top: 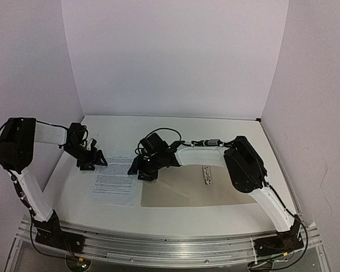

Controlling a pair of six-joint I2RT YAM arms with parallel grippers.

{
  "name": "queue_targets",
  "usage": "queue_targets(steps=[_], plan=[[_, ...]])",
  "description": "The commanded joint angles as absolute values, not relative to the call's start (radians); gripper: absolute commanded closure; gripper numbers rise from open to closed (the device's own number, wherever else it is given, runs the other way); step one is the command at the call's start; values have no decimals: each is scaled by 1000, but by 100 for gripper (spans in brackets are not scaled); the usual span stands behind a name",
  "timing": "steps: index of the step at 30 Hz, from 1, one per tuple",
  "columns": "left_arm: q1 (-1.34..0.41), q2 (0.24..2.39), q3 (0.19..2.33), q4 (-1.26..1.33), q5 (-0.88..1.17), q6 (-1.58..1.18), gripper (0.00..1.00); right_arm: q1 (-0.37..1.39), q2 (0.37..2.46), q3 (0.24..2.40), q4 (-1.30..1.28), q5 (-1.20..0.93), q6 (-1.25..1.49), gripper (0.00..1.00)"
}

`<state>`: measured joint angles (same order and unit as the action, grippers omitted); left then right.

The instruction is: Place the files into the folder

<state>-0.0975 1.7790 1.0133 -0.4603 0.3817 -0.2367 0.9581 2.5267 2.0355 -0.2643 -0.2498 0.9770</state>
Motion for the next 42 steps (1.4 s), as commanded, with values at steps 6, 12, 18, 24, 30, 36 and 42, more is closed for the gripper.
queue_targets(steps=[6, 12, 18, 24, 30, 36, 42], plan=[[-97, 1752, 1005, -446, 377, -238, 27, 958, 2513, 2015, -138, -281, 960, 51], [-98, 1752, 1003, -446, 377, -237, 27, 958, 2559, 2007, -124, -300, 991, 51], [-97, 1753, 998, -441, 380, -236, 27, 958, 2628, 2078, -100, -342, 1006, 51], [-97, 1752, 997, -440, 383, -235, 27, 958, 2657, 2074, -10, -393, 1050, 58], [-98, 1751, 1001, -444, 384, -235, 27, 956, 2635, 2044, 37, -391, 1052, 100], [-93, 1746, 1077, -505, 367, -203, 26, 955, 2598, 2064, 46, -391, 1039, 100], [-62, 1741, 1210, -633, 406, -154, 20, 953, 2522, 2115, 45, -379, 1010, 100]])
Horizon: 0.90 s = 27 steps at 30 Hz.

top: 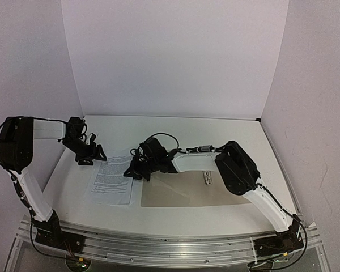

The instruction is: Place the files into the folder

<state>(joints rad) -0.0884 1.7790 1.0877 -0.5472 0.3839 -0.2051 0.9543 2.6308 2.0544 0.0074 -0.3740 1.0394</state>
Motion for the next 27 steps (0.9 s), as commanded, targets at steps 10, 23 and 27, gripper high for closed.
queue_targets(steps=[10, 23, 27], plan=[[-56, 1666, 1395, -706, 446, -38, 14, 881, 2278, 1952, 33, -398, 952, 100], [-387, 1560, 1339, -594, 353, 248, 6, 566, 1780, 1415, -396, -382, 465, 100], [-547, 1585, 1286, -537, 364, 367, 2, 456, 1701, 1307, -480, -321, 317, 100]])
